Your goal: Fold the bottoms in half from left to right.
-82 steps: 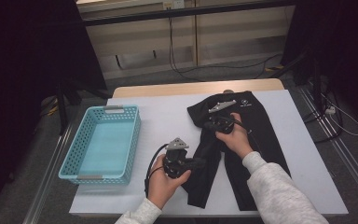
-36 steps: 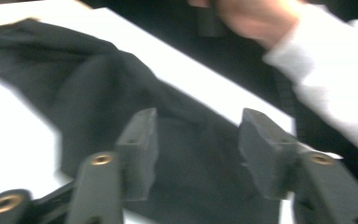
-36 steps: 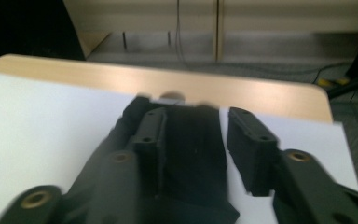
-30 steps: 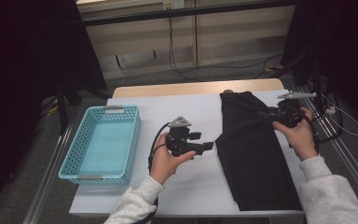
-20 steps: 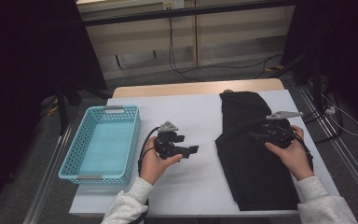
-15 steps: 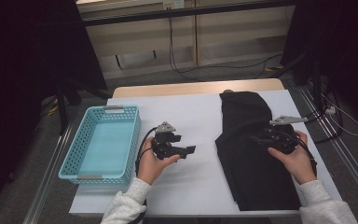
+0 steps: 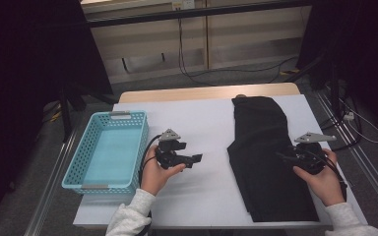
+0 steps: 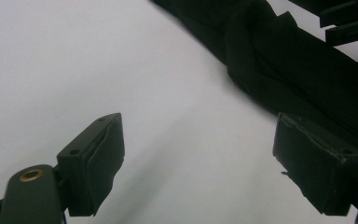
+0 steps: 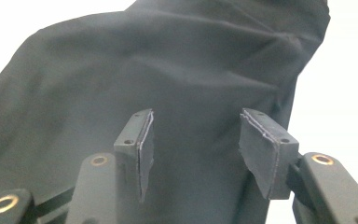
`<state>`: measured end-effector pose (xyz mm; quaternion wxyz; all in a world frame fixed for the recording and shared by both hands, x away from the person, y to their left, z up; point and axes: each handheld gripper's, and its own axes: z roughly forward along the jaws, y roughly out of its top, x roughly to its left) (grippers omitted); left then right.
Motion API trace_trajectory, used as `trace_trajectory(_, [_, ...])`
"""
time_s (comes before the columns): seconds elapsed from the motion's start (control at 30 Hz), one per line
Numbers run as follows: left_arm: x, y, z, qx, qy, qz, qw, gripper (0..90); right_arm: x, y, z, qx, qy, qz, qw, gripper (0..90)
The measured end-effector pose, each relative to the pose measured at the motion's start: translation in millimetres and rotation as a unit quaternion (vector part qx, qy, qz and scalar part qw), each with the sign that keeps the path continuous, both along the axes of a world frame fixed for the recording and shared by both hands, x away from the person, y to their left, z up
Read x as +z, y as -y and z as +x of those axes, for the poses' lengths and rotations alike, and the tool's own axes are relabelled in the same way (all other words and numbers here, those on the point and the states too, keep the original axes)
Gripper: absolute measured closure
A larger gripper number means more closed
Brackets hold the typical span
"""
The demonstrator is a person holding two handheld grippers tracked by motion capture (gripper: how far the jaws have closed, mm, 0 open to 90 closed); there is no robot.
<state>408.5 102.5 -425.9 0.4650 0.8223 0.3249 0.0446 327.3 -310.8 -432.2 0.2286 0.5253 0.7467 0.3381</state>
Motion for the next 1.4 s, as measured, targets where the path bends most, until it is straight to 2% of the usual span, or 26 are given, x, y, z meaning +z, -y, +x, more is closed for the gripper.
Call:
trace_trajectory(0.2, [-1.5, 0.4, 2.7, -0.001, -0.002, 0.005, 1.0, 16.2, -5.7, 9.4, -6.4, -0.018, -0.013, -0.018, 0.9996, 49.8])
trace_trajectory(0.3, [-2.2, 1.3, 3.6, 0.001, 0.0, 0.006, 1.0, 16.0, -6.1, 13.3, -11.0, -0.02, -0.019, -0.017, 0.9995, 53.8])
trace_trajectory(0.4, [-2.5, 1.2, 4.9, 0.0, 0.0, 0.009, 1.0, 15.4, -8.5, 16.0, -15.5, -0.033, -0.03, -0.023, 0.9987, 54.7])
trace_trajectory(0.53, [-0.7, 0.8, 6.2, 0.0, 0.003, 0.01, 0.9999, 14.4, -12.2, 16.6, -20.6, -0.025, -0.04, -0.018, 0.9987, 60.0])
trace_trajectory(0.67, [-0.9, 1.3, 5.8, -0.001, 0.003, 0.01, 0.9999, 14.3, -15.8, 14.5, -21.8, -0.024, -0.053, -0.024, 0.998, 60.7])
trace_trajectory(0.9, [-0.8, -1.5, 5.1, 0.003, 0.002, 0.012, 0.9999, 14.2, -17.3, 18.5, -19.7, -0.032, -0.058, -0.005, 0.9978, 67.3])
trace_trajectory(1.0, [-0.3, -1.0, 4.8, 0.004, 0.004, 0.01, 0.9999, 14.2, -16.8, 18.7, -20.0, -0.024, -0.062, 0.002, 0.9978, 77.9])
trace_trajectory(1.13, [0.2, 0.9, 4.1, 0.0, 0.004, 0.011, 0.9999, 14.2, -16.3, 18.1, -21.1, -0.015, -0.069, 0.01, 0.9975, 87.1])
trace_trajectory(1.3, [-0.5, 1.7, 4.1, -0.002, 0.001, 0.01, 0.9999, 14.2, -15.3, 20.5, -22.1, -0.009, -0.076, 0.02, 0.9969, 89.2])
trace_trajectory(1.4, [-0.5, 1.1, 4.6, -0.002, 0.003, 0.011, 0.9999, 14.2, -13.6, 20.8, -24.6, -0.01, -0.078, 0.016, 0.9968, 89.2])
